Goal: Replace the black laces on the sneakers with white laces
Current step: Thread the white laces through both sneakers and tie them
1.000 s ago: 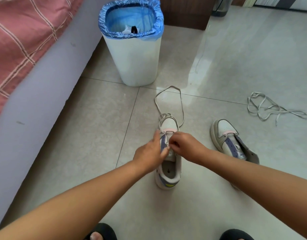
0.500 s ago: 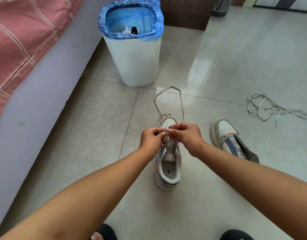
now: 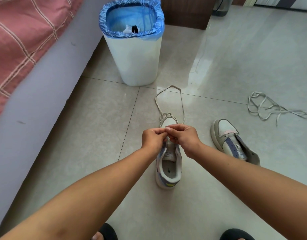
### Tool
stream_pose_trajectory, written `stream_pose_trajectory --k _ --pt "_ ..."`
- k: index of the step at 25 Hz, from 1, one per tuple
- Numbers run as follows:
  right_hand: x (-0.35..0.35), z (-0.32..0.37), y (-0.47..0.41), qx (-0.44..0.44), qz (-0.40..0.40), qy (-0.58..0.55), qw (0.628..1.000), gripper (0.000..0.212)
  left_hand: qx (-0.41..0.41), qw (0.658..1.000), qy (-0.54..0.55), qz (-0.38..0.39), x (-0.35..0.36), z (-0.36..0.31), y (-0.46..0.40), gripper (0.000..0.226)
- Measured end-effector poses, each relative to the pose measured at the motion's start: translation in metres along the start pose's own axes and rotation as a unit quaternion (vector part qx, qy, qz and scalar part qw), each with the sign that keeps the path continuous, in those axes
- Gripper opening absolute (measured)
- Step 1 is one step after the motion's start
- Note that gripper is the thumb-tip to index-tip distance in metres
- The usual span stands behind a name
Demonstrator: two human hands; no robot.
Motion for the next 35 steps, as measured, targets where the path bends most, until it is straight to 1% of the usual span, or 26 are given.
stream_pose_trajectory --k 1,2,3,5,6,7,8,10,12,14,16,17,19,20,21,22,23,24,25,26,27,28,30,32,34,35 --pt "0.001 0.001 0.001 -0.010 -0.001 0.007 1.000 0.013 0.007 1.000 -0.015 -0.002 0.000 0.000 0.000 0.019" --pt "0.003 0.003 0.002 -0.024 -0.003 0.017 1.000 0.015 0.022 0.998 -0.060 -0.008 0.000 0.000 0.000 0.024" --pt "0.004 0.006 0.003 -0.045 -0.004 0.038 0.998 0.016 0.046 0.990 -0.136 -0.015 0.002 -0.002 0.000 0.031" --pt "0.008 0.017 0.005 -0.110 -0.012 0.125 0.986 0.018 0.112 0.946 -0.304 0.001 0.013 -0.006 0.004 0.049" --pt "0.010 0.022 0.008 -0.142 -0.017 0.176 0.974 0.017 0.138 0.925 -0.353 0.016 0.020 -0.009 0.007 0.055" --pt "0.011 0.028 0.011 -0.170 -0.023 0.219 0.961 0.013 0.150 0.918 -0.365 0.030 0.025 -0.012 0.008 0.058" --pt "0.012 0.031 0.017 -0.196 -0.025 0.251 0.948 0.009 0.149 0.924 -0.351 0.038 0.026 -0.016 0.007 0.057" --pt "0.018 0.033 0.030 -0.248 -0.022 0.316 0.915 0.009 0.141 0.938 -0.317 0.022 0.021 -0.024 0.002 0.049" --pt "0.023 0.036 0.046 -0.305 -0.026 0.353 0.884 0.014 0.154 0.917 -0.368 0.004 0.018 -0.030 -0.004 0.040" --pt "0.029 0.054 0.075 -0.392 -0.026 0.341 0.854 0.019 0.167 0.899 -0.405 0.012 0.017 -0.028 -0.006 0.039" --pt "0.042 0.079 0.122 -0.502 0.018 0.318 0.804 0.010 0.175 0.894 -0.412 0.029 0.018 -0.025 -0.008 0.042" --pt "0.050 0.089 0.150 -0.547 0.059 0.307 0.776 0.011 0.192 0.883 -0.428 0.023 0.017 -0.026 -0.011 0.041" --pt "0.061 0.097 0.193 -0.592 0.148 0.301 0.733 0.007 0.240 0.846 -0.476 0.008 0.018 -0.025 -0.014 0.038" --pt "0.060 0.093 0.198 -0.589 0.171 0.314 0.725 0.007 0.261 0.824 -0.503 0.015 0.022 -0.024 -0.012 0.037" --pt "0.054 0.086 0.192 -0.567 0.177 0.327 0.735 0.009 0.283 0.802 -0.525 0.032 0.027 -0.022 -0.009 0.036" --pt "0.043 0.077 0.174 -0.514 0.169 0.325 0.776 0.010 0.320 0.778 -0.538 0.051 0.031 -0.023 -0.001 0.038" --pt "0.027 0.067 0.150 -0.429 0.140 0.298 0.841 0.009 0.369 0.755 -0.537 0.067 0.033 -0.026 0.010 0.039" --pt "0.009 0.055 0.126 -0.322 0.106 0.244 0.909 0.010 0.420 0.737 -0.525 0.075 0.030 -0.031 0.023 0.038" --pt "-0.008 0.039 0.107 -0.215 0.074 0.181 0.957 0.011 0.466 0.722 -0.505 0.076 0.025 -0.036 0.036 0.034" --pt "-0.023 0.024 0.096 -0.120 0.046 0.118 0.985 0.011 0.496 0.715 -0.485 0.086 0.020 -0.039 0.049 0.029" --pt "-0.035 0.009 0.090 -0.034 0.017 0.067 0.997 0.008 0.510 0.718 -0.461 0.105 0.017 -0.039 0.063 0.026" --pt "-0.043 -0.004 0.088 0.047 -0.004 0.026 0.999 0.006 0.506 0.732 -0.438 0.126 0.016 -0.042 0.076 0.026" --pt "-0.046 -0.027 0.090 0.177 -0.015 -0.028 0.984 0.016 0.493 0.764 -0.389 0.148 0.015 -0.049 0.100 0.028" --pt "-0.029 -0.042 0.090 0.268 0.039 -0.039 0.962 0.034 0.500 0.775 -0.351 0.163 0.019 -0.054 0.124 0.031" --pt "-0.003 -0.049 0.089 0.329 0.102 -0.065 0.937 0.046 0.516 0.766 -0.343 0.173 0.027 -0.052 0.142 0.032" --pt "0.005 -0.050 0.084 0.332 0.106 -0.086 0.933 0.049 0.526 0.756 -0.343 0.182 0.030 -0.047 0.151 0.032"
Point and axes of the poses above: each hand's wrist, its own y-axis away from the middle knuckle, its own x-axis out of the palm, z = x × y, the point moved 9 cm from there along -y, towards the middle knuckle, and after that the axes turned 7 degrees about -y, right-handed, at the moved point
